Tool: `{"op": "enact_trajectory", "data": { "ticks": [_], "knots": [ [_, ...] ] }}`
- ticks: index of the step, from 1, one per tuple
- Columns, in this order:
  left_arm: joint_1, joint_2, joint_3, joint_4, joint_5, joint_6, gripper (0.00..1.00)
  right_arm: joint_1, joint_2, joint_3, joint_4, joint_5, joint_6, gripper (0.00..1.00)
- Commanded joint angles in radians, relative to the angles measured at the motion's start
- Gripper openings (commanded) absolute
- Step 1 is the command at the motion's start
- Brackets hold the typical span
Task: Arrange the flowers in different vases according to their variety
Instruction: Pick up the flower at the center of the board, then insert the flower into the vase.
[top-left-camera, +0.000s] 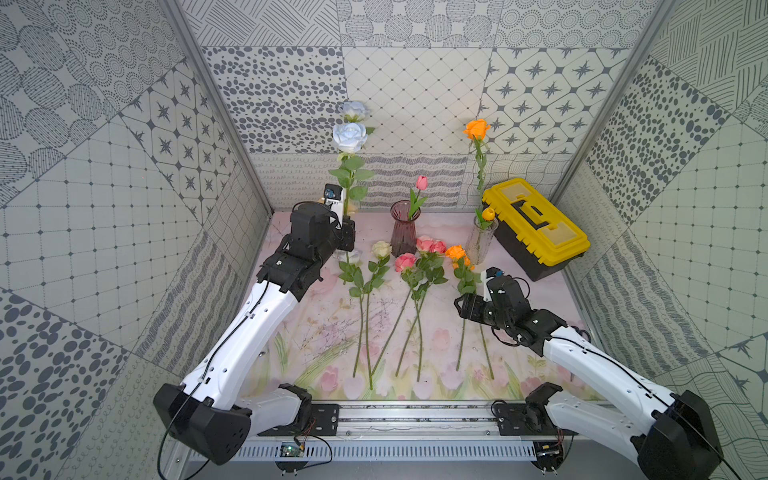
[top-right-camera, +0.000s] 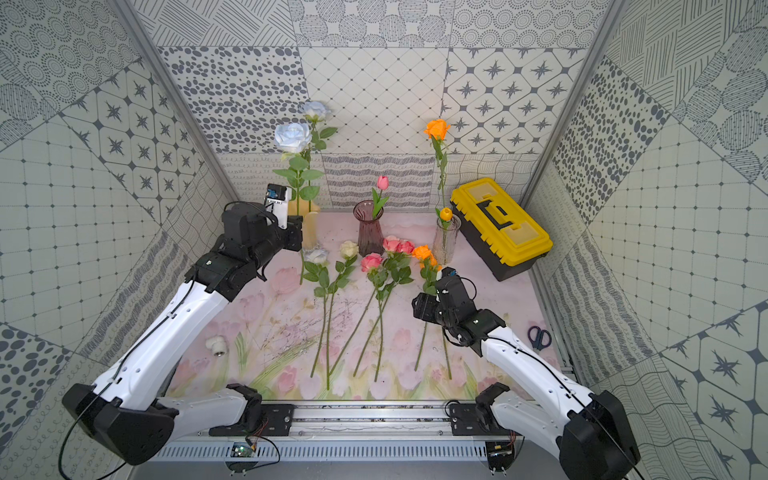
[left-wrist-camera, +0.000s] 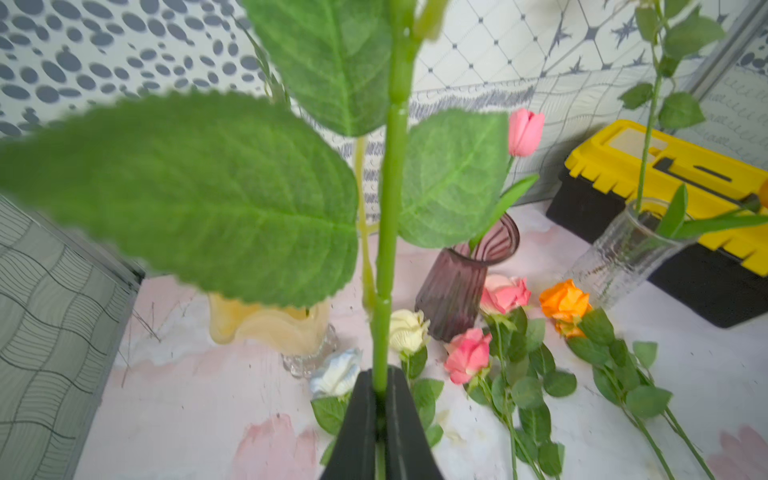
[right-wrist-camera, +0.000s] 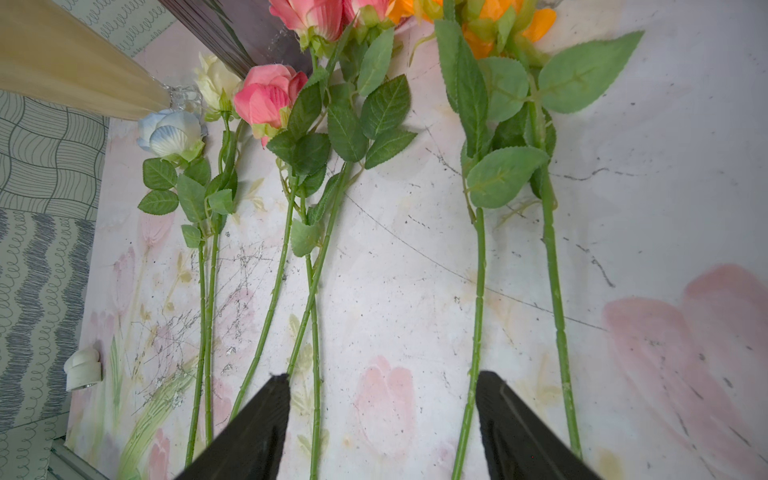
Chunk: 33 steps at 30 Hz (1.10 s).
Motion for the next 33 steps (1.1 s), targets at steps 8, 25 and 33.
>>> {"op": "enact_trajectory", "data": {
  "ticks": [8, 25, 33],
  "knots": [
    [0.098, 0.249, 0.261, 0.492, 0.004, 0.206, 0.00, 0.002, 0.013, 0.014, 0.023, -0.001, -0.001, 0.76],
    [0.219, 0.417, 0.167, 0.740, 0.031, 0.015, 0.00, 0.001, 0.015, 0.014, 0.026, 0.002, 0.014, 0.76],
    [0.231, 0.392, -0.037, 0.764, -0.009, -0.018, 0.31, -0.015, -0.007, 0.029, -0.021, 0.020, -0.005, 0.76]
  ]
}}
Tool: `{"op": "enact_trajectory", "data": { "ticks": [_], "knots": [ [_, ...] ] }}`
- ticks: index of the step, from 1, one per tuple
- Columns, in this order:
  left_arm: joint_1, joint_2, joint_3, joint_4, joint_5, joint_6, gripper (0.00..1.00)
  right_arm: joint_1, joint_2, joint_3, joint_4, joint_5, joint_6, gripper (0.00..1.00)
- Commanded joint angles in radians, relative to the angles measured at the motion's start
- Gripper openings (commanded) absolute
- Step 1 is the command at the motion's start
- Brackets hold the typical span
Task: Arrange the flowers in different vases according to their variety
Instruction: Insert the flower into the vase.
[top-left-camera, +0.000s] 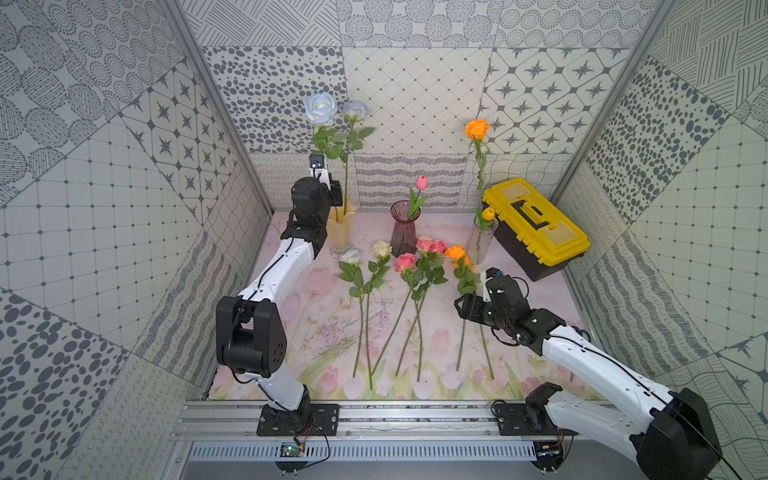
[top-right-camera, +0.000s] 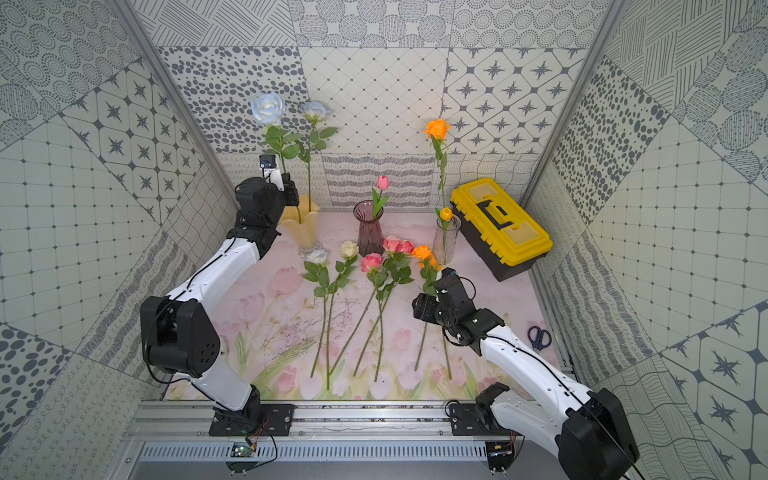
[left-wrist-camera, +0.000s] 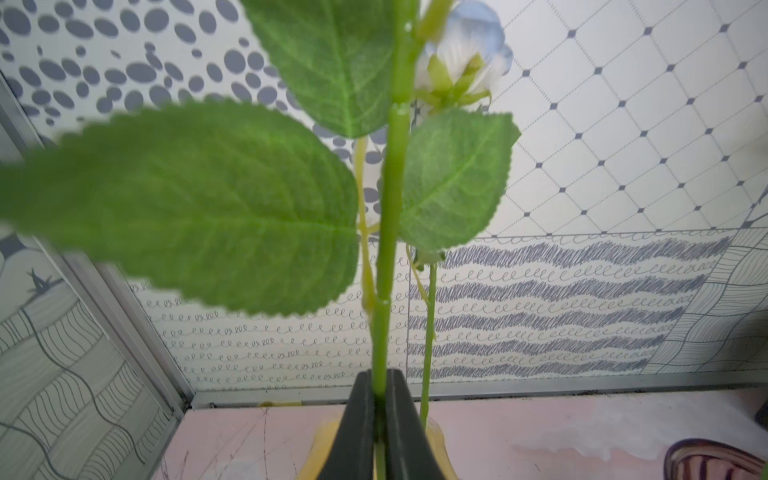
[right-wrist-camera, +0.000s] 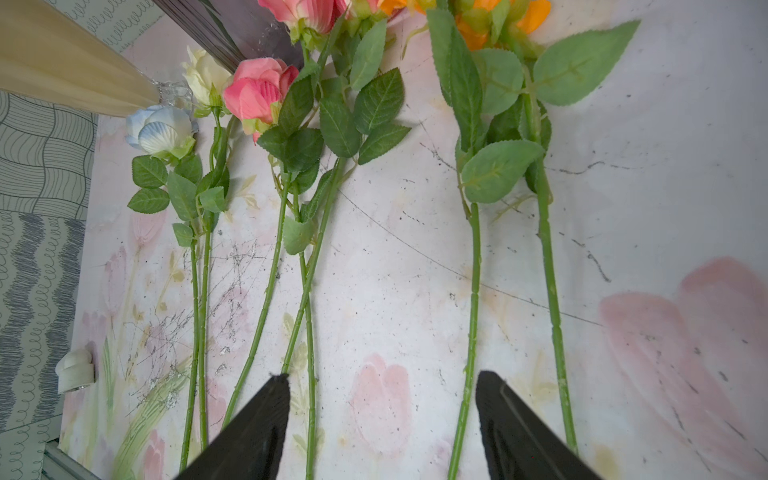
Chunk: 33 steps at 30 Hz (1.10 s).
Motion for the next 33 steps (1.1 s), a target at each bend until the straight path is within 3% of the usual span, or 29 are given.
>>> {"op": "enact_trajectory", "data": {
  "ticks": [1, 2, 4, 10, 21, 33],
  "knots": [
    [0.013, -0.027, -0.087, 0.113, -0.018, -0.069, 0.45, -0.018, -0.024, 0.026, -0.014, 0.011, -0.011, 0.76],
    [0.014, -0.033, -0.097, 0.097, -0.018, -0.076, 0.56, -0.029, -0.031, 0.029, -0.025, 0.009, -0.015, 0.76],
    [0.014, -0.049, -0.113, 0.073, -0.008, -0.094, 0.68, -0.049, -0.039, 0.037, -0.051, 0.008, -0.027, 0.76],
    [0.013, -0.110, -0.159, -0.038, 0.027, -0.143, 0.82, -0.107, -0.035, 0.051, -0.097, -0.016, -0.064, 0.76],
    [0.009, -0.248, -0.233, -0.196, 0.107, -0.149, 0.87, -0.172, -0.001, 0.042, -0.101, -0.035, -0.113, 0.76],
    [-0.020, -0.431, -0.300, -0.442, 0.274, -0.222, 0.88, -0.204, 0.026, 0.036, -0.108, -0.048, -0.150, 0.76]
  ]
}}
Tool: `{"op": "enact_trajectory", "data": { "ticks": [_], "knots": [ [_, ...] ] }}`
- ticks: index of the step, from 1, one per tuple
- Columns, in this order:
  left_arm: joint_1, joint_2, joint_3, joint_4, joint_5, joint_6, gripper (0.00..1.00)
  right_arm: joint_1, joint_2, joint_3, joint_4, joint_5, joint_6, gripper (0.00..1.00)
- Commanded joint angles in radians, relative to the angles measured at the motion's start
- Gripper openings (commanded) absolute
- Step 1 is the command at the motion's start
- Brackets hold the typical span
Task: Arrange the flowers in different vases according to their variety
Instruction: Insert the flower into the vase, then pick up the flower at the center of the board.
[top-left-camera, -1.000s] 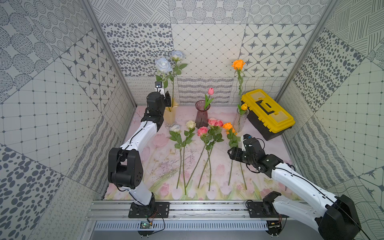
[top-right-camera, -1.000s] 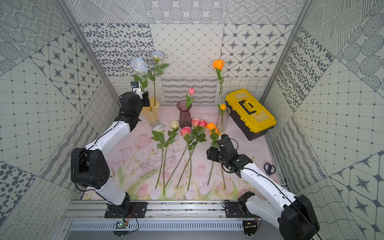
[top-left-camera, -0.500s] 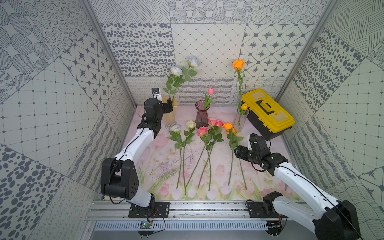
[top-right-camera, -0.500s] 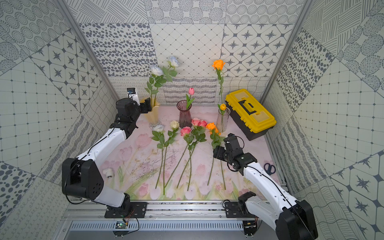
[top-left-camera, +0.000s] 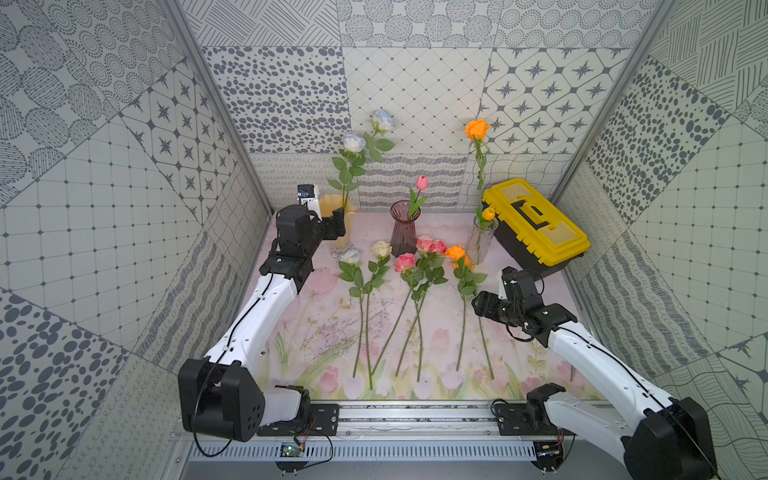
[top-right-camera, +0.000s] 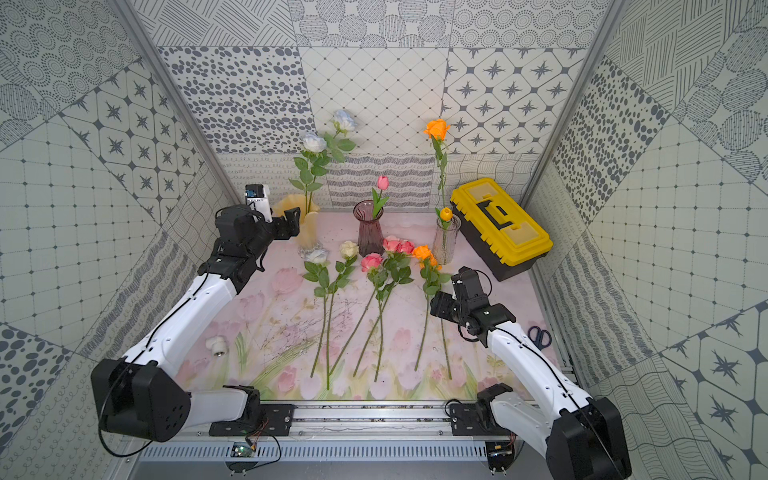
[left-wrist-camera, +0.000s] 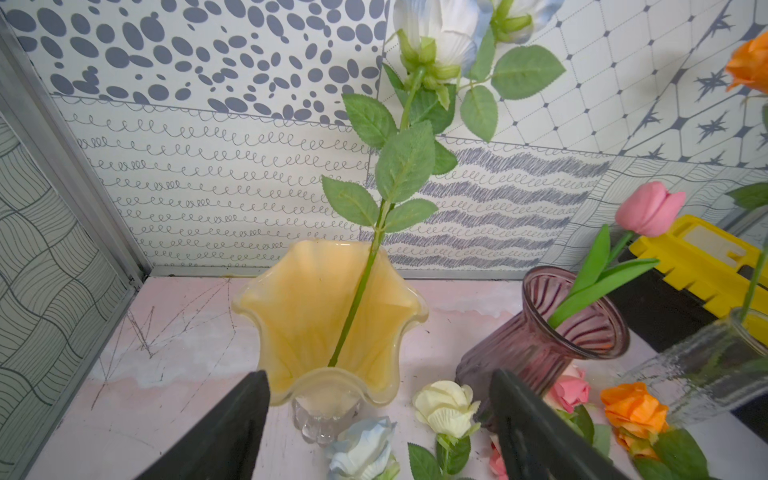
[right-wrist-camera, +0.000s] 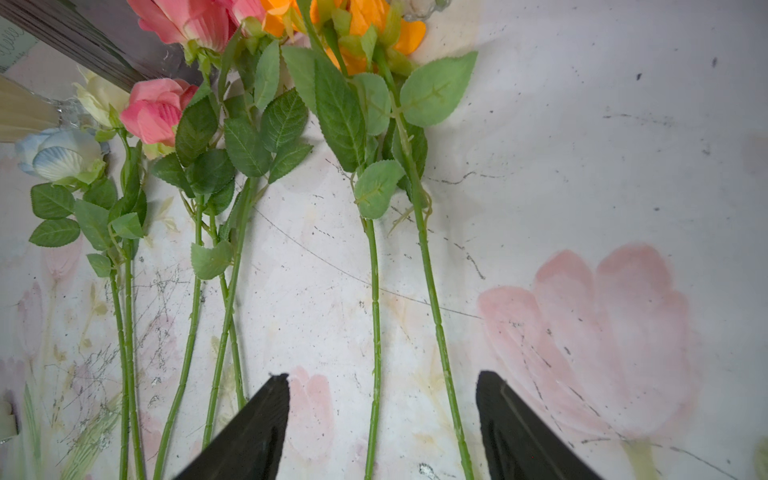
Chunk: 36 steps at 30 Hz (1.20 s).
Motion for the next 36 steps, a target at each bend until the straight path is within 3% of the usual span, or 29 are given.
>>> {"op": "enact_trajectory", "data": {
  "ticks": [1, 11, 17, 26, 36],
  "knots": [
    [-0.029, -0.075, -0.040, -0.172, 0.130, -0.063, 0.88, -0.008, 0.025, 0.018, 0.008, -0.003, -0.032, 0.76],
    [-0.158, -0.200, -0.258, -0.269, 0.215, -0.172, 0.89, -0.011, 0.169, 0.054, -0.002, 0.044, -0.071, 0.72],
    [-0.164, -0.251, -0.360, -0.277, 0.243, -0.203, 0.92, -0.011, 0.287, 0.101, -0.007, 0.084, -0.106, 0.63],
    [-0.166, -0.240, -0.373, -0.304, 0.305, -0.206, 0.97, -0.010, 0.429, 0.154, -0.006, 0.097, -0.124, 0.46],
    [-0.166, -0.199, -0.358, -0.305, 0.335, -0.213, 0.99, 0.015, 0.517, 0.178, -0.018, 0.123, -0.127, 0.39]
  ]
}}
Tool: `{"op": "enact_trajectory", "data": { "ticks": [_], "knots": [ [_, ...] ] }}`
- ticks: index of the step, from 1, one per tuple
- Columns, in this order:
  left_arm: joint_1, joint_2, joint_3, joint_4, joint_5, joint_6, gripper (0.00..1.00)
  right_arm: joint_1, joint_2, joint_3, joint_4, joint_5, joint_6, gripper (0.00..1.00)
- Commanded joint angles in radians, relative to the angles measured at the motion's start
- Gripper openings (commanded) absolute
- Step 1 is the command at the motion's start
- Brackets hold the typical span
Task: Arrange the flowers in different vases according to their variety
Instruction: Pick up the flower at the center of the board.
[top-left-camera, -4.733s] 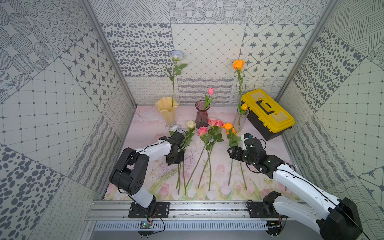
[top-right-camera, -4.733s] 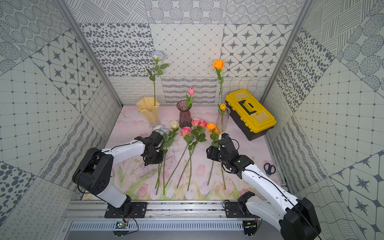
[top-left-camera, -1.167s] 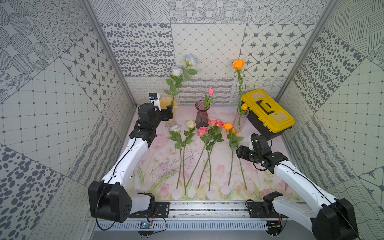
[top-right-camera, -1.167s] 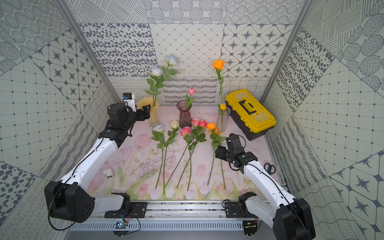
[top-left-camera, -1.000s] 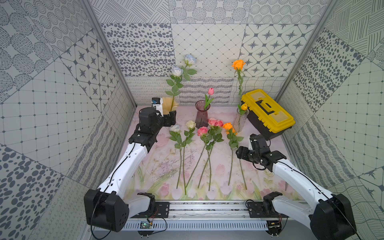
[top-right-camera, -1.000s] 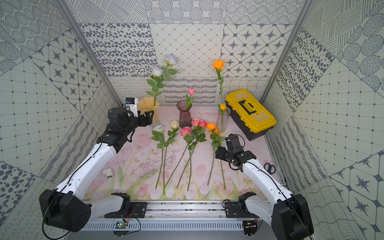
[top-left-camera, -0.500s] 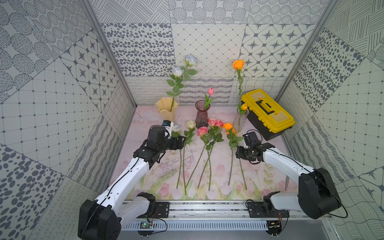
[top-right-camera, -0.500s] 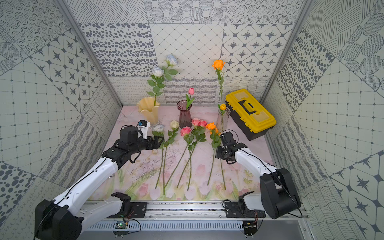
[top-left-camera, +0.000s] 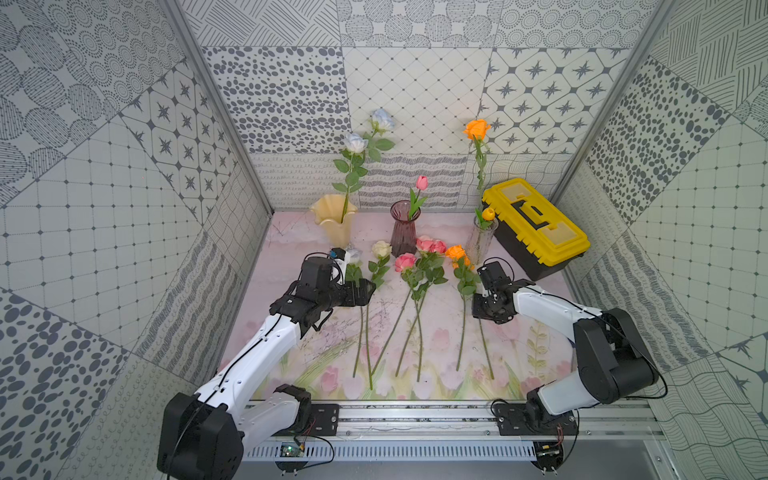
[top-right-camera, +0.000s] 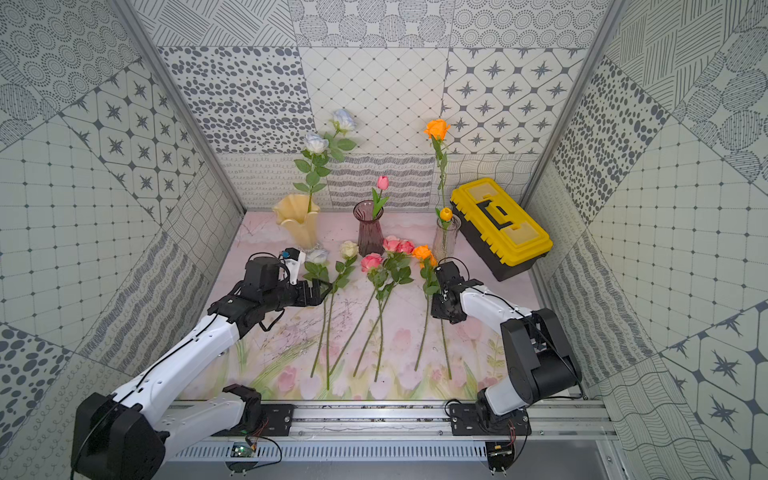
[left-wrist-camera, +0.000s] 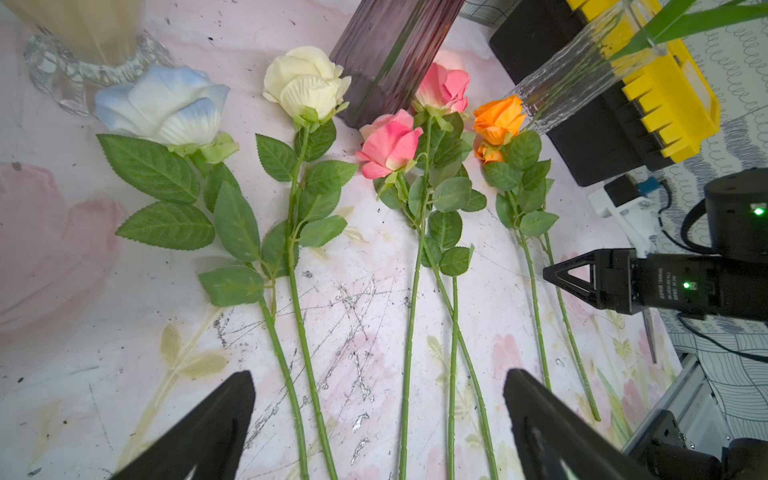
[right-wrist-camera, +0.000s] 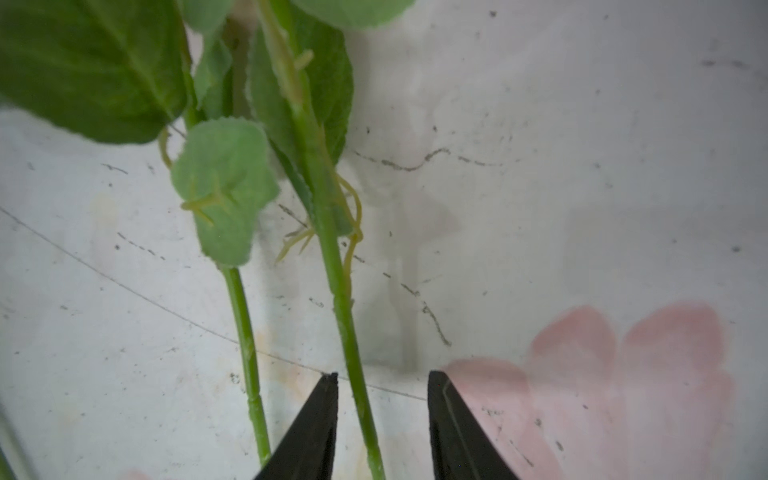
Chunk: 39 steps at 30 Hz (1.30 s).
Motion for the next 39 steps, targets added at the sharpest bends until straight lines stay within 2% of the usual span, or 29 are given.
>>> {"op": "enact_trajectory", "data": {
  "ticks": [1, 5, 9, 13, 28, 39],
  "knots": [
    [-0.009, 0.013, 0.011, -0.001, 0.057, -0.015, 0.99, 0.020, 0.039, 0.036, -0.001, 0.029, -0.010, 0.39],
    [-0.009, 0.016, 0.014, -0.004, 0.061, -0.015, 0.99, 0.037, 0.080, 0.054, -0.014, 0.032, -0.009, 0.32],
    [-0.009, 0.020, 0.012, -0.005, 0.062, -0.017, 0.99, 0.049, 0.089, 0.053, -0.015, 0.061, 0.002, 0.12],
    [-0.009, 0.027, 0.013, -0.006, 0.066, -0.021, 0.99, 0.059, 0.057, 0.044, -0.013, 0.093, 0.009, 0.00],
    [-0.009, 0.039, 0.017, -0.012, 0.066, -0.027, 0.99, 0.104, -0.251, 0.030, -0.054, 0.197, -0.024, 0.00],
    [-0.009, 0.049, 0.020, -0.015, 0.067, -0.027, 0.99, 0.147, -0.410, 0.222, -0.146, 0.195, -0.156, 0.00]
  ]
}}
